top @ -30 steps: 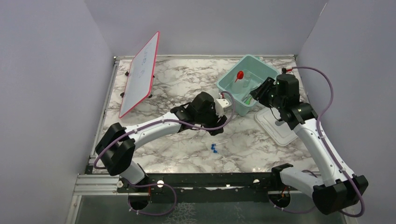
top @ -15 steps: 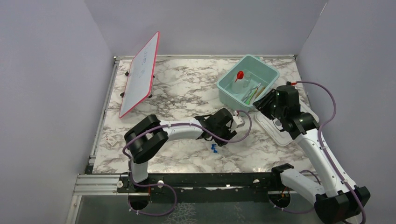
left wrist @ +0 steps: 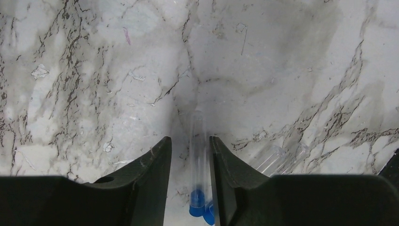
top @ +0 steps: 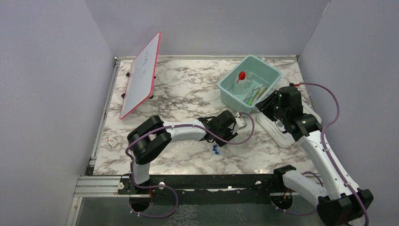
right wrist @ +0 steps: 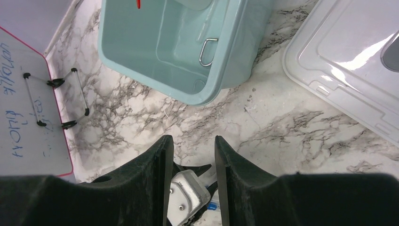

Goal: Organize the chemistry lab equipment

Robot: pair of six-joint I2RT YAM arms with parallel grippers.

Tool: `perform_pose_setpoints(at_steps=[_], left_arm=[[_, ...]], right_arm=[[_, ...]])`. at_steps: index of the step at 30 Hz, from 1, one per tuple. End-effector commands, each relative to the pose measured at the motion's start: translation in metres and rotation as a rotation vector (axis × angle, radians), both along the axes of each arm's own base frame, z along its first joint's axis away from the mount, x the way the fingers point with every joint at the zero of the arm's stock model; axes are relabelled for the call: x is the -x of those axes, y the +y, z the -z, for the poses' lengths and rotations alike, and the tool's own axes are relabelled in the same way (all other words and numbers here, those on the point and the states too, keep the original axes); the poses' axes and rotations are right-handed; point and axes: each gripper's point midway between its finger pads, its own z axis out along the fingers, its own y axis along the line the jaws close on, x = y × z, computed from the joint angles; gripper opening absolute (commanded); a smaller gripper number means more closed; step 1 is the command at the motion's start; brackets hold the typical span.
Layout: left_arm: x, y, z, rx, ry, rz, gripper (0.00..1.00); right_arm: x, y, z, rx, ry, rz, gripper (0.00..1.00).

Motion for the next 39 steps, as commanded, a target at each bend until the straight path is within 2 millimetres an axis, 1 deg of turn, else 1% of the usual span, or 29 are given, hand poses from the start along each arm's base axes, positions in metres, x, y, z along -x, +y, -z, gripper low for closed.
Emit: perform_pose_setpoints(at_steps=[1,3,5,7,9,12,15,17,18,22,25,26,28,31,32,33,35,37,39], left_arm=[[-0.003,0.008,0.012,-0.069,-0.032,-0.012,0.41],[-0.006,0.012,0.015,-0.093,-0.04,-0.021,0.42],[-0.007,0.015,0.019,-0.114,-0.046,-0.028,0.39],[-0.01,0.019,0.021,-0.132,-0.059,-0.041,0.34],[-0.014,0.021,0.019,-0.14,-0.078,-0.059,0.27],[-0.027,0.024,0.01,-0.144,-0.127,-0.106,0.22],[-0.045,0.028,-0.01,-0.102,-0.143,-0.178,0.21],[-0.06,0.03,-0.031,-0.044,-0.138,-0.24,0.21],[-0.068,0.032,-0.044,-0.003,-0.132,-0.274,0.21],[-0.097,0.035,-0.116,0.212,-0.126,-0.394,0.21],[-0.117,0.042,-0.169,0.36,-0.144,-0.492,0.21],[-0.123,0.044,-0.189,0.411,-0.155,-0.52,0.21],[-0.135,0.05,-0.225,0.509,-0.172,-0.579,0.21],[-0.144,0.051,-0.276,0.652,-0.177,-0.632,0.21],[-0.145,0.05,-0.29,0.69,-0.174,-0.642,0.21],[-0.146,0.05,-0.302,0.723,-0.166,-0.653,0.21],[-0.147,0.05,-0.319,0.779,-0.141,-0.678,0.21],[-0.145,0.05,-0.332,0.827,-0.107,-0.701,0.21],[-0.143,0.053,-0.341,0.866,-0.077,-0.725,0.21]], right_arm=[[0.0,-0.005,0.001,0.001,-0.002,0.033,0.42],[0.0,-0.004,0.002,-0.002,0.002,0.033,0.42],[-0.001,-0.004,0.003,-0.006,0.002,0.035,0.42],[-0.001,-0.003,0.002,-0.01,-0.001,0.033,0.42],[-0.002,-0.002,0.001,-0.013,-0.004,0.03,0.42],[-0.004,-0.001,-0.001,-0.006,-0.015,0.015,0.42],[-0.01,0.004,-0.007,0.011,-0.044,-0.037,0.42],[-0.014,0.011,-0.012,0.021,-0.07,-0.088,0.42],[-0.016,0.015,-0.015,0.02,-0.087,-0.118,0.42],[-0.021,0.044,-0.035,-0.025,-0.207,-0.301,0.43],[-0.016,0.073,-0.05,-0.083,-0.313,-0.478,0.45],[-0.012,0.083,-0.054,-0.115,-0.337,-0.543,0.48],[-0.01,0.099,-0.06,-0.172,-0.382,-0.63,0.53],[-0.008,0.124,-0.063,-0.22,-0.396,-0.732,0.59],[-0.008,0.134,-0.064,-0.21,-0.395,-0.757,0.6],[-0.01,0.145,-0.071,-0.195,-0.412,-0.776,0.62],[-0.011,0.166,-0.079,-0.18,-0.436,-0.806,0.64],[-0.017,0.179,-0.085,-0.194,-0.455,-0.801,0.64],[-0.024,0.186,-0.091,-0.225,-0.482,-0.777,0.65]])
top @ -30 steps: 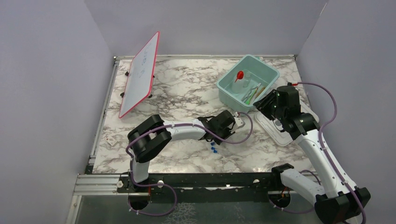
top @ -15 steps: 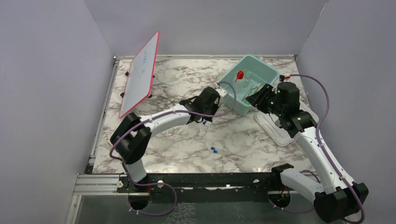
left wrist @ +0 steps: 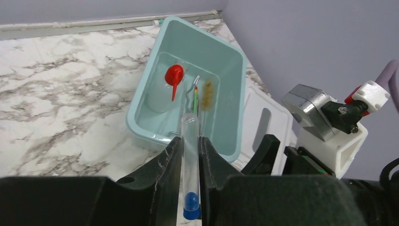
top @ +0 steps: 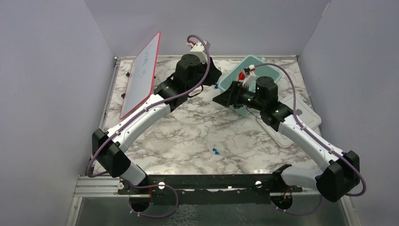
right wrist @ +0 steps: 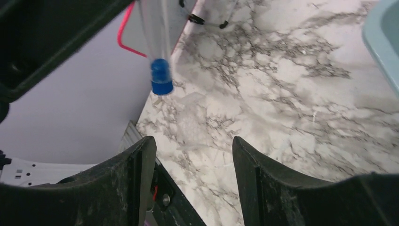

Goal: Organize the chemistry lab equipment

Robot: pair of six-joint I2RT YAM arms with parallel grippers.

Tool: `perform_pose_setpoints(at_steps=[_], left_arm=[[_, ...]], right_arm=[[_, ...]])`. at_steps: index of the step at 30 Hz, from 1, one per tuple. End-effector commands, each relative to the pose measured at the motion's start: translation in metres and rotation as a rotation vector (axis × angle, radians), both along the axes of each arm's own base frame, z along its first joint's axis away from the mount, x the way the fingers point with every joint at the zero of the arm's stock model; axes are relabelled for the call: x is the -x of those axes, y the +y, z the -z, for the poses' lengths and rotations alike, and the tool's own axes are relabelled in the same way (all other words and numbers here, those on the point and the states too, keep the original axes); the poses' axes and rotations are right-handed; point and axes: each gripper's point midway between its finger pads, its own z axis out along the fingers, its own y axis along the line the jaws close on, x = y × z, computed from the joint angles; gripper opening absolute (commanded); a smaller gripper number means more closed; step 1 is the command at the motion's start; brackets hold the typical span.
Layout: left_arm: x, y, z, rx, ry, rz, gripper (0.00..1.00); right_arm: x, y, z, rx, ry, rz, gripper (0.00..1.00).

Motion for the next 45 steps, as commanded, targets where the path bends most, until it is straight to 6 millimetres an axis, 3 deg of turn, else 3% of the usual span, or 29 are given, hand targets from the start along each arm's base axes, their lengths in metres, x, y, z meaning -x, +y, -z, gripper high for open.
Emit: perform_pose_setpoints(at_steps=[1,8,16,24,34,41,45], left_arm=[[0.009,0.003,-0.03,0.173,0.077,-0.017,0.21],[0.015,0.015,-0.039,0.24,0.102,-0.039,0.21],[0.023,0.017,-0.032,0.254,0.13,-0.022,0.21],[0.032,0.02,-0.03,0.255,0.146,0.015,0.25],[0.054,0.039,-0.059,0.26,0.126,0.172,0.78],[0.066,0.032,-0.049,0.256,0.247,0.315,0.83],[0.066,0.028,-0.031,0.269,0.342,0.355,0.72]], right_arm=[[-0.017,0.02,-0.052,-0.123,-0.16,0.006,0.66],[-0.032,0.028,-0.073,-0.202,-0.196,0.028,0.64],[-0.044,0.029,-0.074,-0.193,-0.226,0.059,0.38],[-0.037,0.029,-0.081,-0.118,-0.357,-0.016,0.15],[-0.016,0.02,-0.069,0.173,-0.509,-0.209,0.12],[0.002,0.024,-0.06,0.29,-0.553,-0.424,0.13],[0.004,0.024,-0.056,0.336,-0.559,-0.48,0.15]])
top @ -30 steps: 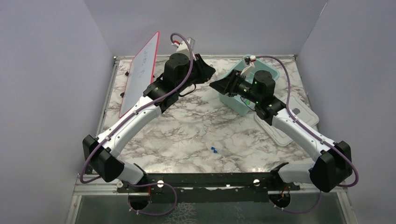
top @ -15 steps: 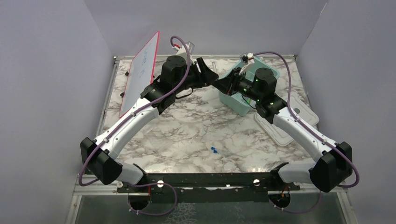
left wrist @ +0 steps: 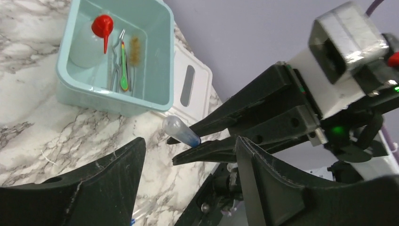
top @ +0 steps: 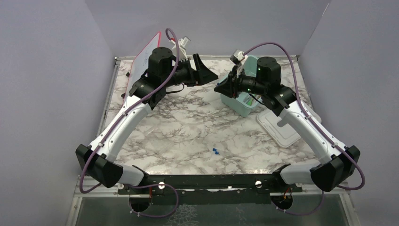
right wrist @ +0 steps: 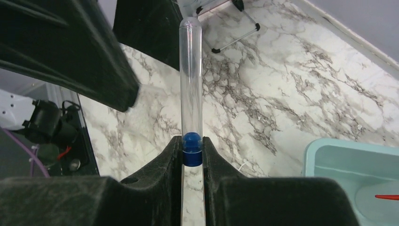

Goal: Organize the chemistry lab equipment

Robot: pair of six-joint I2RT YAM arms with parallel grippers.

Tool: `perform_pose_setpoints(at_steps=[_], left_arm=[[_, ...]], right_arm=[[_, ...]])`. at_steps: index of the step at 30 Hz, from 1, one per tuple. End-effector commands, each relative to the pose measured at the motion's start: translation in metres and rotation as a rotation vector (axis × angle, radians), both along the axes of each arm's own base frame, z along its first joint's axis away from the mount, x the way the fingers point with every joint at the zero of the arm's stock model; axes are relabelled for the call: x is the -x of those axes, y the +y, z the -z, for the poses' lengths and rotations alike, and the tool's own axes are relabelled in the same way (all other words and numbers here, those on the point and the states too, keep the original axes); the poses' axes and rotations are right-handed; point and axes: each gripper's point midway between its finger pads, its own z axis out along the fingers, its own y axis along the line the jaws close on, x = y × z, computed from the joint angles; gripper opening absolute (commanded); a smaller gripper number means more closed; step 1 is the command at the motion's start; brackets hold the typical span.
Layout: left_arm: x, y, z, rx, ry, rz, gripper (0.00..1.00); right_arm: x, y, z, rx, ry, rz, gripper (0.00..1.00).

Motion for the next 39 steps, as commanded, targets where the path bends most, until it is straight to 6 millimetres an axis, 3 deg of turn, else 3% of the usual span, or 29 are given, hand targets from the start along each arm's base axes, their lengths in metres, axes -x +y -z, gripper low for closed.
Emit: perform_pose_setpoints(at_steps=[1,13,21,22,24,26,30,35,39], left_arm=[[0.013,-0.011,0.018,0.009,0.119,0.138,0.67],[0.019,-0.014,0.029,0.016,0.153,0.208,0.23],[0.017,-0.008,0.03,0.016,0.144,0.2,0.15],[0.016,-0.008,0.028,0.022,0.134,0.199,0.15],[0.014,-0.007,0.018,0.043,0.105,0.189,0.14],[0.01,-0.004,0.006,0.07,0.068,0.171,0.14],[-0.005,0.008,-0.024,0.147,0.01,0.109,0.14],[-0.017,0.015,-0.056,0.249,-0.009,0.064,0.14],[-0.02,0.012,-0.071,0.33,0.002,0.081,0.14]], right_arm=[[0.014,-0.001,0.016,0.119,-0.01,-0.123,0.15],[0.015,0.001,0.027,0.162,-0.011,-0.172,0.16],[0.016,0.006,0.023,0.137,-0.015,-0.196,0.18],[0.016,0.006,0.022,0.127,-0.004,-0.187,0.22],[0.013,0.008,0.016,0.086,0.04,-0.143,0.42],[0.009,0.011,0.005,0.011,0.103,-0.08,0.58],[0.01,0.016,-0.031,-0.257,0.159,0.003,0.68],[0.013,0.0,-0.069,-0.692,0.242,0.109,0.69],[0.005,-0.01,-0.09,-0.888,0.315,0.152,0.69]])
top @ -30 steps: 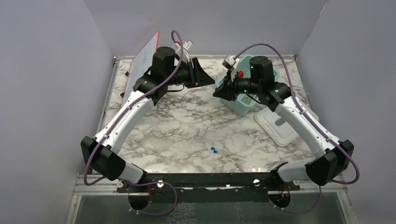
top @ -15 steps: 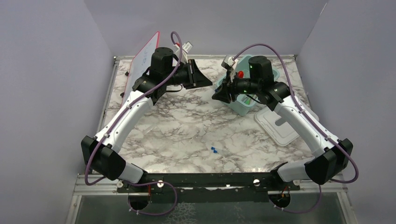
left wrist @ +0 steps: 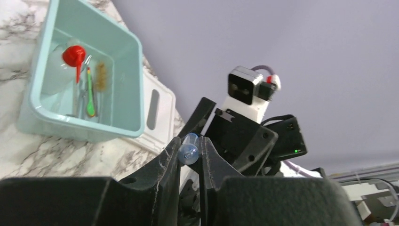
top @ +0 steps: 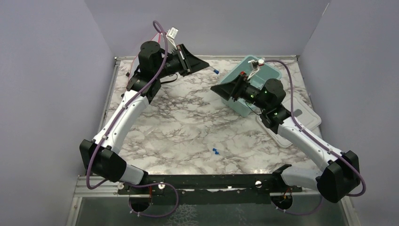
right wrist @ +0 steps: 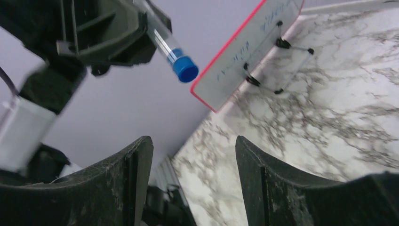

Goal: Organize the chemistry lab equipment

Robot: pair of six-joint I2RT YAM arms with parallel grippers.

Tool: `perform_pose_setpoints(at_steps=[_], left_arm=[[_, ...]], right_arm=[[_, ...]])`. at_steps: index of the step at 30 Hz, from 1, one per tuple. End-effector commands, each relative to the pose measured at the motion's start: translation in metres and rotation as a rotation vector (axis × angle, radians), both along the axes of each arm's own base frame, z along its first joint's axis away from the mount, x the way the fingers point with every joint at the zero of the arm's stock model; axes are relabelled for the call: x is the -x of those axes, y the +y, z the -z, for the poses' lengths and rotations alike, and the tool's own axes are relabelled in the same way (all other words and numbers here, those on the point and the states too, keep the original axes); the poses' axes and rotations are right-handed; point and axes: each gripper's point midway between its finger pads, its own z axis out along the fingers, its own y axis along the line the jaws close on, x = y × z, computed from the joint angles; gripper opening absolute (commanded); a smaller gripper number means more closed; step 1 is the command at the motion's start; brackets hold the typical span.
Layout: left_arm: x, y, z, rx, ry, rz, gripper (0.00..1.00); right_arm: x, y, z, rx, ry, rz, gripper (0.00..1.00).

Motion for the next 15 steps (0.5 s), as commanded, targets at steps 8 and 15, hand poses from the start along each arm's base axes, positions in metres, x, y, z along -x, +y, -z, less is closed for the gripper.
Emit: perform_pose_setpoints(at_steps=[8,15], left_arm=[[0.003,-0.003,-0.053,0.229,-0.005,0.014,0.14],[0.001,-0.001,-0.048,0.236,0.012,-0.004,0.14]], right_arm=[[-0.036,-0.013,-0.108,-0.6,0.139,0.103,0.67],[-0.044,-0.005,-0.115,-0.635,0.174,0.071,0.43]])
